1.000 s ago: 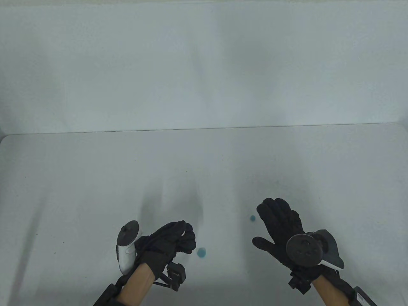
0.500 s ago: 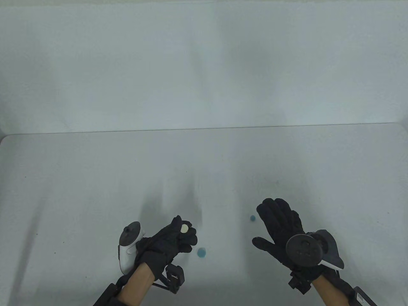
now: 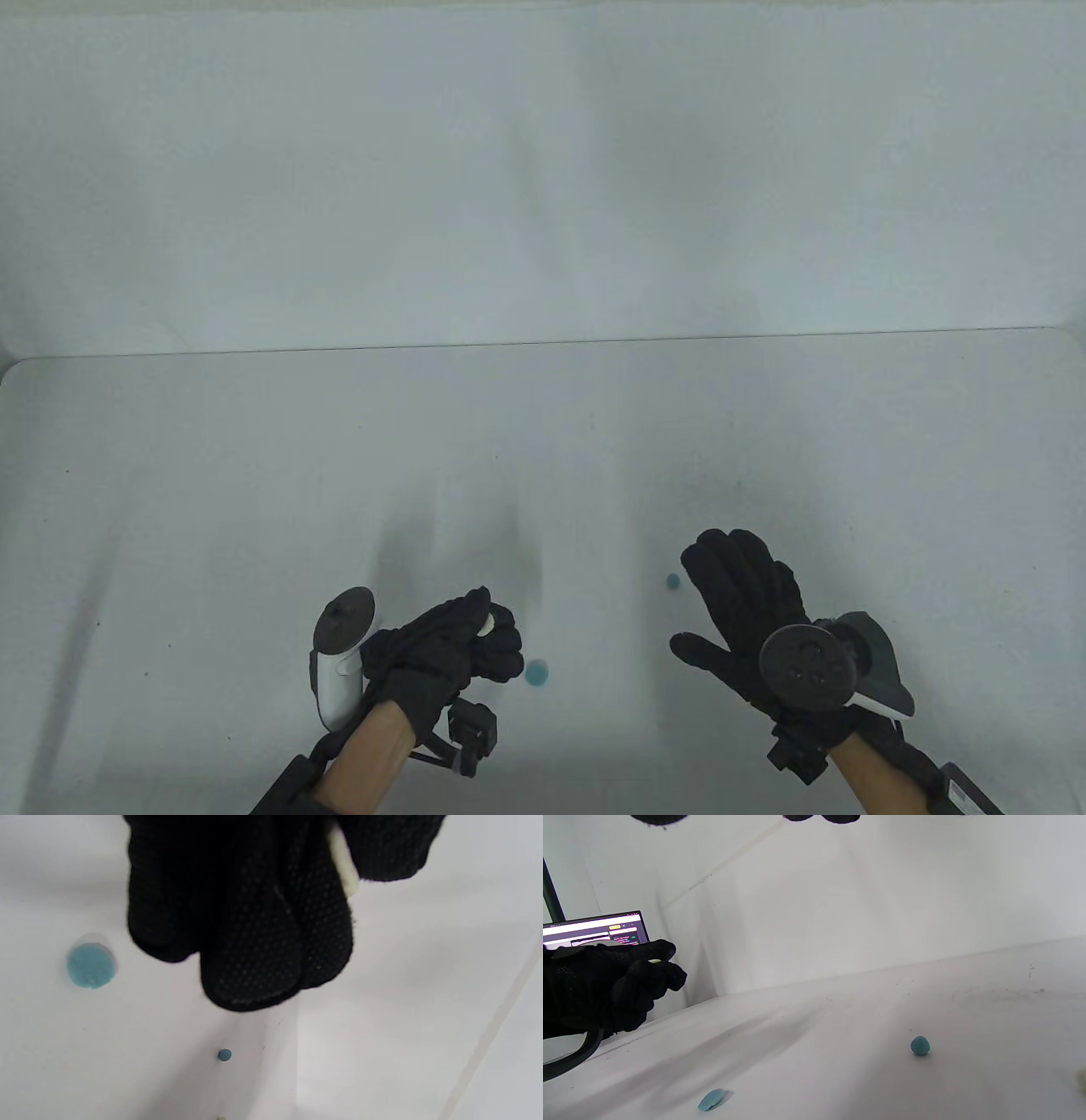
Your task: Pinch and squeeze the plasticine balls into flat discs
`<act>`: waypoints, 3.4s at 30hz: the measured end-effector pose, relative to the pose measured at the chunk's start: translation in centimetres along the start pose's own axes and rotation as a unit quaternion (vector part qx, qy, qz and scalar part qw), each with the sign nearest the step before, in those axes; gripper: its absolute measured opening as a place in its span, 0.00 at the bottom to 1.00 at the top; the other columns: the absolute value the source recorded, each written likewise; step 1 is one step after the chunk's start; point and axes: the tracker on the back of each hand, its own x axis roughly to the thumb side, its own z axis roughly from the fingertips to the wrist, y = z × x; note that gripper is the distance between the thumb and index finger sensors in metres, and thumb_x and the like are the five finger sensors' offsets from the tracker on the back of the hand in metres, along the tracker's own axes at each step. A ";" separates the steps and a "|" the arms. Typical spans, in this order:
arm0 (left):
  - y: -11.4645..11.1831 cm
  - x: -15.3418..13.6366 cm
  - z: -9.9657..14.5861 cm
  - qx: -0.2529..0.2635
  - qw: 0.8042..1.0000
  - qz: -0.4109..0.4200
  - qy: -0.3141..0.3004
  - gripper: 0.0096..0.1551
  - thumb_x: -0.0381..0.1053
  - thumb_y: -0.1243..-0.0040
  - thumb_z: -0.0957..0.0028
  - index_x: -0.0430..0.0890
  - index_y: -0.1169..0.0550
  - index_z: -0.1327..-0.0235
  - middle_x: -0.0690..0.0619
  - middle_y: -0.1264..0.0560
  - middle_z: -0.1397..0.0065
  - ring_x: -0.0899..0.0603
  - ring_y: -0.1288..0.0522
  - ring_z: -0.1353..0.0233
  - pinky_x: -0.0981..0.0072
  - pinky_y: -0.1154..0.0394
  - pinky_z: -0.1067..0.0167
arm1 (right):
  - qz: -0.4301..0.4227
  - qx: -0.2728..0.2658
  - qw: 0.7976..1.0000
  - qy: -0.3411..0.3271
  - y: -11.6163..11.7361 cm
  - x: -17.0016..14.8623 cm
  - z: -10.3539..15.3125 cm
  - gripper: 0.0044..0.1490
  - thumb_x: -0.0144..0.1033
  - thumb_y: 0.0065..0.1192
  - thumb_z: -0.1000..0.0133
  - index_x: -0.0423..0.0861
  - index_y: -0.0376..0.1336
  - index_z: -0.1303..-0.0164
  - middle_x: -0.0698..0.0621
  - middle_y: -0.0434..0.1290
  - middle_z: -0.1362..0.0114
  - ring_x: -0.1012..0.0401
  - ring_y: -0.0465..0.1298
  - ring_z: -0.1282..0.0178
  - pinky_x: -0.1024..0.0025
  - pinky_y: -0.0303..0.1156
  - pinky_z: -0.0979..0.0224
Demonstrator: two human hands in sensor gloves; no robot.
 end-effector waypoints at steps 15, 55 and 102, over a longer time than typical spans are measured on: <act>-0.8 -0.3 -0.5 -0.050 0.998 0.020 -0.010 0.25 0.56 0.47 0.41 0.39 0.22 0.43 0.49 0.15 0.48 0.46 0.11 0.50 0.56 0.18 0.44 | -0.002 0.002 1.000 0.002 -0.2 -0.3 0.1 0.53 0.67 0.40 0.39 0.43 0.41 0.13 0.40 0.44 0.09 0.34 0.46 0.12 0.27 0.52 0.23; -1.3 0.5 0.0 -0.079 0.996 0.032 -0.019 0.41 0.58 0.48 0.43 0.31 0.33 0.26 0.39 0.24 0.33 0.39 0.17 0.39 0.49 0.23 0.37 | -0.002 -0.008 1.000 0.000 -0.3 -0.2 0.2 0.53 0.67 0.39 0.39 0.43 0.41 0.13 0.40 0.44 0.09 0.34 0.46 0.13 0.27 0.52 0.23; -1.1 0.0 0.0 -0.069 0.997 0.028 0.007 0.40 0.60 0.56 0.39 0.30 0.32 0.28 0.35 0.25 0.32 0.34 0.19 0.37 0.45 0.25 0.37 | -0.002 -0.007 1.000 0.000 -0.2 -0.3 0.2 0.53 0.67 0.39 0.39 0.44 0.41 0.13 0.40 0.44 0.09 0.34 0.46 0.13 0.27 0.52 0.23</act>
